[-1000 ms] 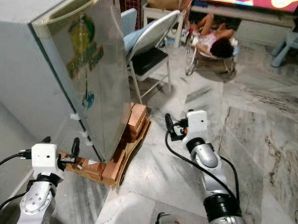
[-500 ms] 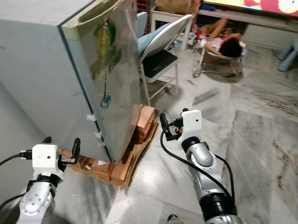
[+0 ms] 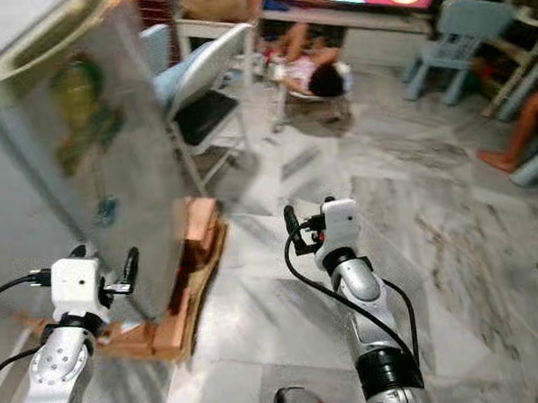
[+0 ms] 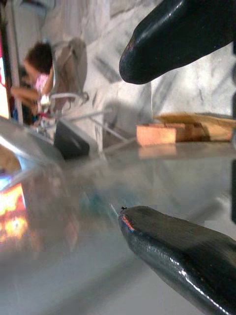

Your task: Restocking fridge

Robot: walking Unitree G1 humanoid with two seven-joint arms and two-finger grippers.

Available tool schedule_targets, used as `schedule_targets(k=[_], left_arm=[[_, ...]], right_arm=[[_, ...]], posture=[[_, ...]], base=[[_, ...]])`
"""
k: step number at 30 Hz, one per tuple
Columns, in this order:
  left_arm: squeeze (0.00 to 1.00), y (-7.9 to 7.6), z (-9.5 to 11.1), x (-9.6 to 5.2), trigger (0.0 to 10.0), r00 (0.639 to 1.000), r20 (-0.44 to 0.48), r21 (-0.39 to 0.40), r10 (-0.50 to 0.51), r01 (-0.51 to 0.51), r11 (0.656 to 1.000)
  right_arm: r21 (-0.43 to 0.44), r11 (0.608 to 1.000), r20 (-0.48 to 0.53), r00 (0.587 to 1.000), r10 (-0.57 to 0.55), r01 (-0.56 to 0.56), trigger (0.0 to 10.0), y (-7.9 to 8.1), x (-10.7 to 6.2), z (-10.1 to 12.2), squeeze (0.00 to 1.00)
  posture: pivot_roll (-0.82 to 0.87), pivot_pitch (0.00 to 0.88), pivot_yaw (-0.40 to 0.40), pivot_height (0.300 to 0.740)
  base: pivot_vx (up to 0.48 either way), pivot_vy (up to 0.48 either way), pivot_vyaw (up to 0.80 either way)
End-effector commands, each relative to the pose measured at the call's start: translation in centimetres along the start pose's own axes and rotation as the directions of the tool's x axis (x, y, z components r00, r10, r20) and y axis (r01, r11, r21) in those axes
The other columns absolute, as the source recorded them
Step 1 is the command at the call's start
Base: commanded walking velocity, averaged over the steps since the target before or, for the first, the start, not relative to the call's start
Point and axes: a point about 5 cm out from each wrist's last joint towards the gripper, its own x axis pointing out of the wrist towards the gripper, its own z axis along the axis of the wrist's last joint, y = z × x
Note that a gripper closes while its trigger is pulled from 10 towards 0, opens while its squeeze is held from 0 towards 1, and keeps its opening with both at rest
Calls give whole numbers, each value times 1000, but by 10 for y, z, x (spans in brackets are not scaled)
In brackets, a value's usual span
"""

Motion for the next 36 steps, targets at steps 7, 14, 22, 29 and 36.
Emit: schedule_targets(k=[7, 14, 22, 29, 36], left_arm=[[0, -4, 1, -1, 10000, 1000, 2, 2, -7, 7, 1000], [0, 4, -5, -7, 10000, 999, -22, 5, 32, -32, 999], [0, 15, -9, -17, 10000, 997, -48, 9, 68, -68, 998], [0, 17, -11, -18, 10000, 996, -57, 7, 75, -75, 997], [0, 16, -10, -16, 10000, 996, -54, 14, 64, -63, 998]], right_arm=[[-5, 1000, -2, 1000, -16, 16, 10000, -4, -2, 0, 0], [-9, 1000, -9, 1000, -19, 19, 10000, -6, -3, -2, 0], [-12, 1000, -13, 1000, -10, 9, 10000, -3, -1, -2, 0], [-16, 1000, -13, 1000, -4, 4, 10000, -3, 1, -2, 0], [-18, 1000, -11, 1000, -7, 7, 10000, -3, 1, -1, 0]], posture=[[18, 77, -17, 740], [18, 79, -18, 740], [30, 79, -21, 740], [35, 78, -26, 740], [33, 78, -23, 740]], base=[[76, 188, -150], [0, 0, 0], [0, 0, 0], [0, 433, 0], [0, 480, 0]])
